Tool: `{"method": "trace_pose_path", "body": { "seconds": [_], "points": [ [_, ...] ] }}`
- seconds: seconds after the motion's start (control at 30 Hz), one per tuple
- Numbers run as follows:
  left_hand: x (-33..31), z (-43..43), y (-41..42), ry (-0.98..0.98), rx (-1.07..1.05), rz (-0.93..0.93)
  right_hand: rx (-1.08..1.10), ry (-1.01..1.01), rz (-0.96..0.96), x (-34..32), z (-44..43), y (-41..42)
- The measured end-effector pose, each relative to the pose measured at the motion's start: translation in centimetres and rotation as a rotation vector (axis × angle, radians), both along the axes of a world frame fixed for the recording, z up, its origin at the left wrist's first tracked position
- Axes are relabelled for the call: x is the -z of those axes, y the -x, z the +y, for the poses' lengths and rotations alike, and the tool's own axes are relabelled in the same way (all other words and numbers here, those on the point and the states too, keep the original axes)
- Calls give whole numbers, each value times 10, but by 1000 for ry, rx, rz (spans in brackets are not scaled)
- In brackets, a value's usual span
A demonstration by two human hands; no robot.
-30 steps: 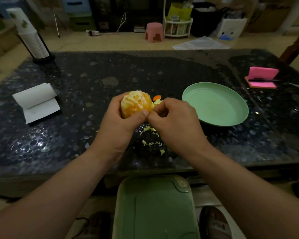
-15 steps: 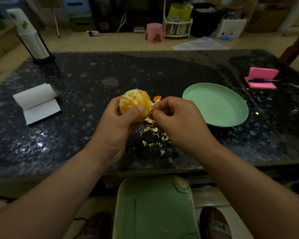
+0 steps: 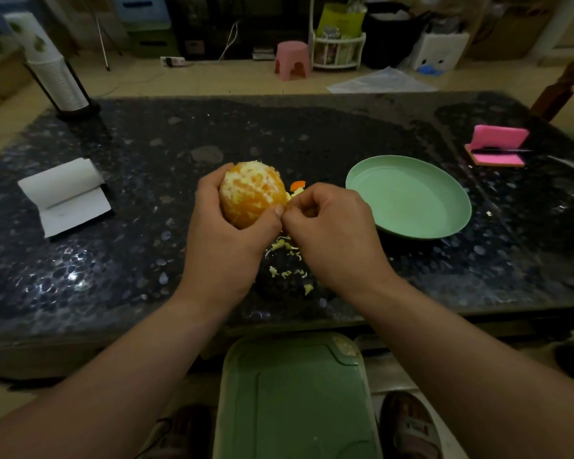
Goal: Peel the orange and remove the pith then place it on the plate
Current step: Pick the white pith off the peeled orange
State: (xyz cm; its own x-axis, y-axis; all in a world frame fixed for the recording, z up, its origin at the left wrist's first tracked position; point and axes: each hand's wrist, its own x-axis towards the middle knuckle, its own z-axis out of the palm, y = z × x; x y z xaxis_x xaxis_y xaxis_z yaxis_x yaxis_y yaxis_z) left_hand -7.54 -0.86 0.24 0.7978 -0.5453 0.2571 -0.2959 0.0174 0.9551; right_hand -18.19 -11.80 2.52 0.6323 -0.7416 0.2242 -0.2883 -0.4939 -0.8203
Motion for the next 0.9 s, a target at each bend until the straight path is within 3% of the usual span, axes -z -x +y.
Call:
{"method": "trace_pose_path", "body": {
  "seconds": [0.1,0.2,0.43,0.9],
  "points": [
    [-3,-2,-1,47,20,121,-23,-45,-56,-1,-2,1],
    [-5,-6,-4,154,96,410,-75,-112,-86,-2,-7,4],
    [-10,-5,-12,253,310,762,-233,-462,-164,-12,-16,9],
    [-13,3,-17,223,429,827,-314,-585,-165,-12,-27,12]
  ]
}}
